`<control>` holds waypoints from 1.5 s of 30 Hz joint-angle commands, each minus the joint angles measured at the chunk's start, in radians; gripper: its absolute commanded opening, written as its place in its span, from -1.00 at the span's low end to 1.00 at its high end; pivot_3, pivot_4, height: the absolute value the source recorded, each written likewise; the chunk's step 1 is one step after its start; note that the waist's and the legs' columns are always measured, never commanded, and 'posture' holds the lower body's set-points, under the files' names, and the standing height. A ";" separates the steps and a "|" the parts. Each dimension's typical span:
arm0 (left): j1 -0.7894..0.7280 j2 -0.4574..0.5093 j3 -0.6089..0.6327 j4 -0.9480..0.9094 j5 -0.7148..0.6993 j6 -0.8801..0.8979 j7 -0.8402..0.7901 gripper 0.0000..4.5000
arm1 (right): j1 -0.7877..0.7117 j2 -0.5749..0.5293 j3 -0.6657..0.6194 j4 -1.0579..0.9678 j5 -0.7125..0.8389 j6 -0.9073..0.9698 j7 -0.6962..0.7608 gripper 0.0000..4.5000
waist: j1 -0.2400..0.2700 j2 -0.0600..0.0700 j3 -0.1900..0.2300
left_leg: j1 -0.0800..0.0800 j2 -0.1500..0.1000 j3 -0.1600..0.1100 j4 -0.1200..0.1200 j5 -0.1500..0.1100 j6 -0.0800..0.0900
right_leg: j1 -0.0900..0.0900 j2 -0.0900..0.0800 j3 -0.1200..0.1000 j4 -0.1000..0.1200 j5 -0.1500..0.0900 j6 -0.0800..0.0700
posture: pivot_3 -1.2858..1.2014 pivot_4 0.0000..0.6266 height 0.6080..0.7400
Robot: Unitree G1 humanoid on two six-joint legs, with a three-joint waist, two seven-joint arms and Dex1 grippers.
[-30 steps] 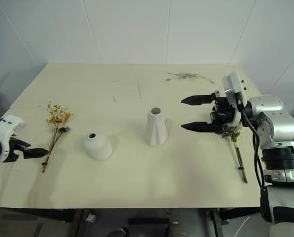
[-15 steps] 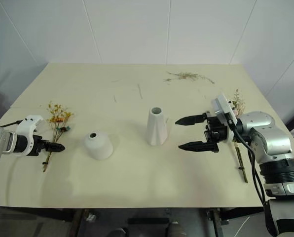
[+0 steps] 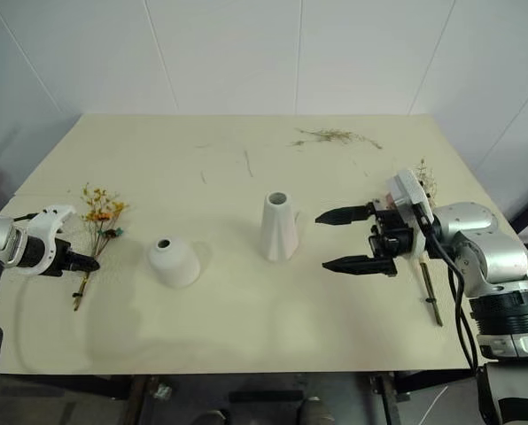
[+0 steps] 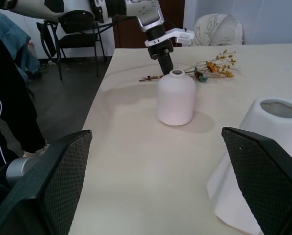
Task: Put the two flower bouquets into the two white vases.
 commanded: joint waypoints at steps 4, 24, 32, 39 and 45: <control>0.026 0.035 0.005 0.025 0.031 0.005 -0.031 -0.99 | 0.016 -0.002 -0.057 -0.062 0.033 0.012 0.044 1.00 | 0.000 0.000 0.000 | 0.000 0.000 0.000 0.000 0.000 0.000 | 0.000 0.000 0.000 0.000 0.000 0.000 | 0.03 -0.52 1.00; 0.155 -0.091 0.695 -0.291 -0.337 -0.372 0.027 -0.99 | 0.032 0.084 -0.123 -0.044 -0.047 -0.080 -0.090 1.00 | 0.006 -0.001 0.000 | 0.000 0.000 0.000 0.001 0.001 -0.001 | 0.000 -0.001 0.000 0.002 0.000 0.000 | 0.03 -0.52 1.00; 0.290 -0.251 0.852 -0.650 -0.616 -0.435 -0.066 -0.99 | 0.020 0.100 -0.122 -0.041 -0.062 -0.072 -0.112 1.00 | 0.005 -0.001 0.000 | 0.001 0.000 0.001 0.001 0.001 -0.002 | 0.000 -0.001 0.000 0.004 0.000 0.000 | 0.03 -0.52 1.00; 0.402 -0.369 0.795 -0.792 -0.668 -0.538 -0.085 -0.99 | 0.012 0.123 -0.124 -0.046 -0.071 -0.069 -0.139 1.00 | 0.003 -0.001 0.000 | 0.002 0.000 0.001 0.004 0.001 -0.002 | 0.002 -0.001 0.000 0.005 0.000 0.000 | 0.03 -0.52 1.00; 0.470 -0.419 0.745 -0.786 -0.630 -0.676 -0.091 -0.99 | 0.020 0.126 -0.128 -0.061 -0.069 -0.064 -0.159 1.00 | 0.005 -0.001 0.000 | 0.002 0.000 0.001 0.003 0.001 -0.002 | 0.002 -0.001 0.001 0.004 0.000 0.000 | 0.03 -0.52 1.00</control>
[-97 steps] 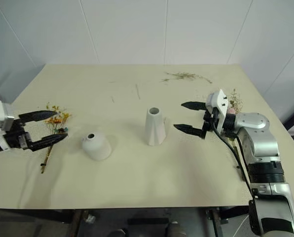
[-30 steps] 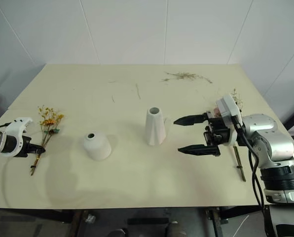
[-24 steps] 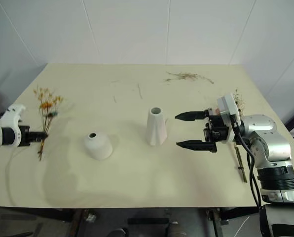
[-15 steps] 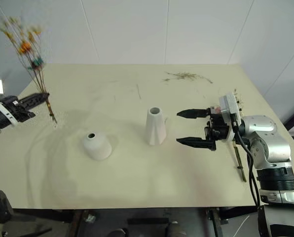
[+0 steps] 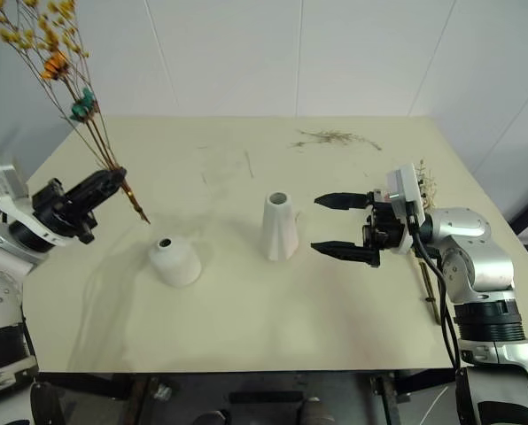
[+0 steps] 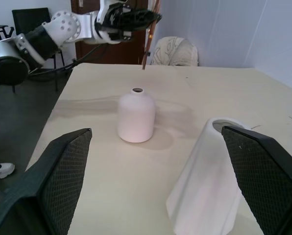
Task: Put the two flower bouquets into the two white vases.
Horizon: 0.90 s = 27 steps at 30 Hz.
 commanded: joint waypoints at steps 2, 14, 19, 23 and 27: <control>0.022 -0.010 -0.014 -0.011 0.020 -0.108 -0.002 -0.99 | -0.009 0.002 -0.033 -0.042 0.011 0.001 -0.022 1.00 | 0.000 0.000 0.000 | 0.000 0.000 0.000 0.000 0.000 0.000 | 0.000 0.000 0.000 0.000 0.000 0.000 | 0.03 -0.52 1.00; 0.098 -0.079 -0.078 -0.041 0.005 -0.188 0.028 -0.99 | 0.013 0.015 -0.040 -0.077 0.014 0.017 -0.066 1.00 | 0.000 0.000 0.000 | 0.000 0.000 0.000 0.000 0.000 0.000 | 0.000 0.000 0.000 -0.001 0.000 0.000 | 0.03 -0.52 1.00; 0.113 -0.075 -0.086 -0.059 -0.014 -0.177 0.035 -0.99 | 0.020 0.021 -0.040 -0.083 0.014 0.017 -0.075 1.00 | 0.000 0.000 0.000 | 0.000 0.000 0.000 0.000 0.000 0.000 | 0.001 0.000 0.000 -0.001 0.000 0.000 | 0.03 -0.52 1.00; 0.105 -0.048 -0.086 -0.086 -0.030 -0.166 0.037 -0.99 | 0.026 0.026 -0.042 -0.087 0.014 0.014 -0.083 1.00 | 0.000 0.000 0.000 | 0.000 0.000 0.000 0.000 0.000 0.000 | 0.001 0.000 0.000 -0.002 0.000 0.000 | 0.03 -0.52 1.00; 0.077 -0.014 -0.084 -0.069 -0.015 -0.183 0.028 -0.99 | 0.033 0.031 -0.041 -0.089 0.014 0.008 -0.087 1.00 | 0.000 0.000 0.000 | 0.000 0.000 0.000 0.000 0.000 0.000 | 0.001 0.000 0.000 -0.002 0.000 0.000 | 0.03 -0.52 1.00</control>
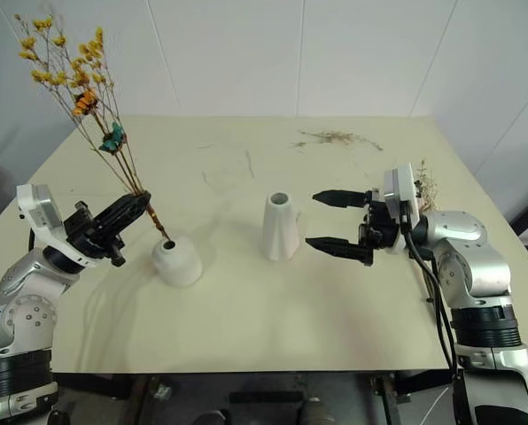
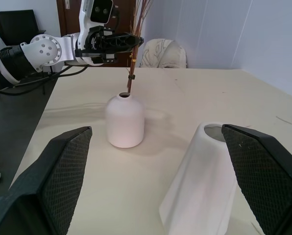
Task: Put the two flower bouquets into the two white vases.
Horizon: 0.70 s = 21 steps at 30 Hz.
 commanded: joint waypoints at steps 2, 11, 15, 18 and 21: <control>-0.041 0.044 0.017 0.001 -0.004 -0.027 -0.008 -0.99 | 0.008 0.010 -0.029 -0.030 0.013 -0.015 -0.005 1.00 | 0.000 0.000 0.000 | 0.000 0.000 0.000 0.000 0.000 0.000 | 0.000 0.000 0.000 0.000 0.000 0.000 | 0.03 -0.52 1.00; -0.009 0.060 0.016 -0.024 -0.035 0.004 -0.017 -0.99 | 0.012 0.021 -0.030 -0.032 0.012 -0.015 -0.008 1.00 | -0.001 0.000 0.000 | 0.000 0.000 0.000 -0.002 0.000 0.000 | 0.000 0.000 0.000 -0.003 0.000 0.000 | 0.03 -0.52 1.00; 0.014 0.051 0.017 -0.025 -0.031 -0.008 -0.012 -0.99 | 0.013 0.020 -0.031 -0.033 0.013 -0.012 -0.010 1.00 | 0.000 0.000 0.000 | 0.000 0.000 0.000 -0.002 0.000 0.001 | 0.000 0.000 0.000 -0.003 0.000 0.000 | 0.03 -0.52 1.00; 0.019 0.039 0.011 -0.016 -0.023 -0.023 -0.007 -0.99 | 0.013 0.019 -0.032 -0.033 0.013 -0.011 -0.011 1.00 | 0.001 0.000 0.000 | 0.000 0.000 0.000 -0.002 0.000 0.001 | 0.000 0.000 0.000 -0.003 0.000 0.000 | 0.03 -0.52 1.00; 0.012 0.022 0.001 0.007 -0.010 -0.043 -0.004 -0.99 | 0.012 0.019 -0.032 -0.036 0.015 -0.009 -0.013 1.00 | 0.001 0.000 0.000 | 0.000 0.000 0.000 -0.002 0.000 0.001 | 0.000 0.000 0.000 -0.003 0.000 0.000 | 0.03 -0.52 1.00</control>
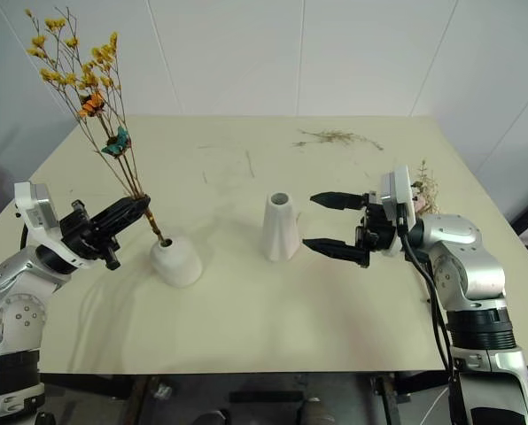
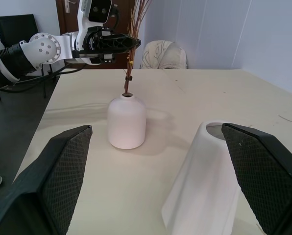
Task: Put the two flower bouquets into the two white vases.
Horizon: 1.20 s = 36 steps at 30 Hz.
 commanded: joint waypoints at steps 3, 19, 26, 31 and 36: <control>-0.004 -0.035 -0.013 0.020 0.013 -0.052 0.005 -0.99 | 0.005 0.001 -0.032 -0.043 0.016 -0.004 -0.014 1.00 | 0.000 0.000 0.000 | 0.000 0.000 0.000 0.000 0.000 0.000 | 0.000 0.000 0.000 0.000 0.000 0.000 | 0.03 -0.52 1.00; 0.037 -0.016 -0.018 0.059 0.037 -0.085 -0.025 -0.99 | 0.032 0.012 -0.037 -0.078 0.025 0.000 -0.056 1.00 | -0.001 0.000 0.000 | 0.000 0.000 0.000 0.000 0.000 0.000 | 0.000 0.000 0.000 -0.001 0.000 0.000 | 0.03 -0.52 1.00; 0.058 -0.024 -0.039 0.055 0.050 -0.102 -0.033 -0.99 | 0.040 0.021 -0.037 -0.084 0.024 -0.001 -0.070 1.00 | -0.001 0.000 0.000 | 0.000 0.000 0.000 0.000 0.000 0.000 | 0.000 0.000 0.000 -0.001 0.000 0.000 | 0.03 -0.52 1.00; 0.071 -0.034 -0.058 0.016 0.030 -0.090 -0.029 -0.99 | 0.042 0.022 -0.040 -0.087 0.024 -0.001 -0.075 1.00 | 0.000 0.000 0.000 | 0.000 0.000 0.000 0.000 0.000 0.000 | 0.001 0.000 0.000 -0.001 0.000 0.000 | 0.03 -0.52 1.00; 0.076 -0.025 -0.055 0.003 0.019 -0.078 -0.029 -0.99 | 0.047 0.025 -0.042 -0.092 0.026 -0.001 -0.083 1.00 | 0.000 0.000 0.000 | 0.000 0.000 0.000 0.000 0.000 0.000 | 0.001 0.000 0.000 -0.001 0.000 0.000 | 0.03 -0.52 1.00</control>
